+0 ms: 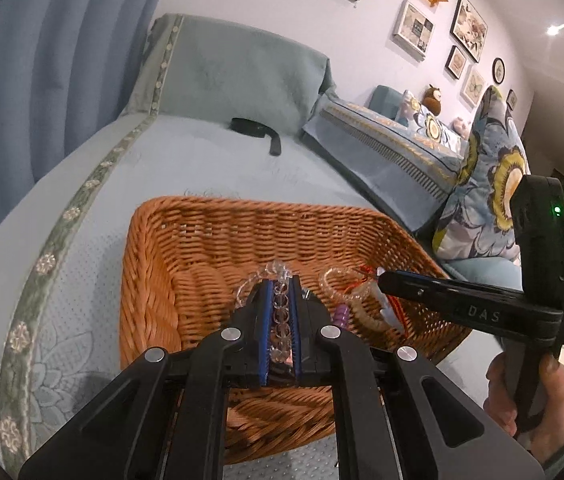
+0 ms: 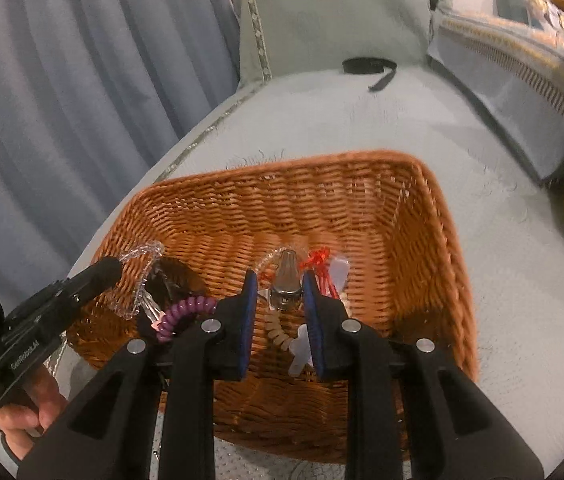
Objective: Organize jewelry
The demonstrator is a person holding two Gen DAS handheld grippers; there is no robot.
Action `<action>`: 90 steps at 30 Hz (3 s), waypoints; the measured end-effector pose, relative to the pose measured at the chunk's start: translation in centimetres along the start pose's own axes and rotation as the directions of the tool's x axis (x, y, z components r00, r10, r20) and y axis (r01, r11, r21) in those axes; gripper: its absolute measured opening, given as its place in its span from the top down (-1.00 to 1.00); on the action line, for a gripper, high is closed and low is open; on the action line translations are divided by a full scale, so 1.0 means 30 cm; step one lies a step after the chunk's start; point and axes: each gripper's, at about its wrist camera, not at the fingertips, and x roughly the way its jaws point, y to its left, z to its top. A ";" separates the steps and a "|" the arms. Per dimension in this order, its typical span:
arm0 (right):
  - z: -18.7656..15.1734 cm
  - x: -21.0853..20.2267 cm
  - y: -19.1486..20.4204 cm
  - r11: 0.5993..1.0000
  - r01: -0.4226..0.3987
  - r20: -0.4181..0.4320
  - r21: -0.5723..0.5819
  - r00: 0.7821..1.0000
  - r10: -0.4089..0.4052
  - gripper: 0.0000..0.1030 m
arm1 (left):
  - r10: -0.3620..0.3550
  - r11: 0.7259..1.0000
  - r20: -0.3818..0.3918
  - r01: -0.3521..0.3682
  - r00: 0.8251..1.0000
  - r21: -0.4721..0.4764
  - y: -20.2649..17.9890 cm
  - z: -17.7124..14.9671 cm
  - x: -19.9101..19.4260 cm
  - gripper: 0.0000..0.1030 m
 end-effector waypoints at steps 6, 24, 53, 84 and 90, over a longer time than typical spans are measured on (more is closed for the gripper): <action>-0.008 -0.015 -0.045 0.997 -0.045 -0.006 0.058 0.999 0.045 0.58 | -0.004 1.000 0.009 0.004 1.000 0.000 -0.011 -0.009 -0.024 0.63; -0.319 -0.282 0.058 0.999 -0.046 -0.001 0.012 0.999 0.046 0.10 | -0.051 0.999 0.103 0.051 0.993 0.011 -0.150 -0.145 -0.436 0.20; -0.450 -0.215 0.104 0.994 0.031 -0.085 -0.105 0.996 -0.040 0.24 | -0.082 0.996 -0.260 0.067 0.962 -0.066 -0.173 -0.305 -0.036 0.84; -0.397 -0.083 0.231 0.984 0.027 -0.110 -0.178 0.993 -0.048 0.27 | -0.275 0.954 -0.343 0.212 0.898 -0.211 0.059 -0.392 -0.304 0.75; -0.404 -0.076 0.246 0.977 0.068 -0.107 -0.202 0.990 -0.091 0.69 | -0.199 0.977 -0.286 0.169 0.937 -0.126 0.005 -0.375 -0.312 0.31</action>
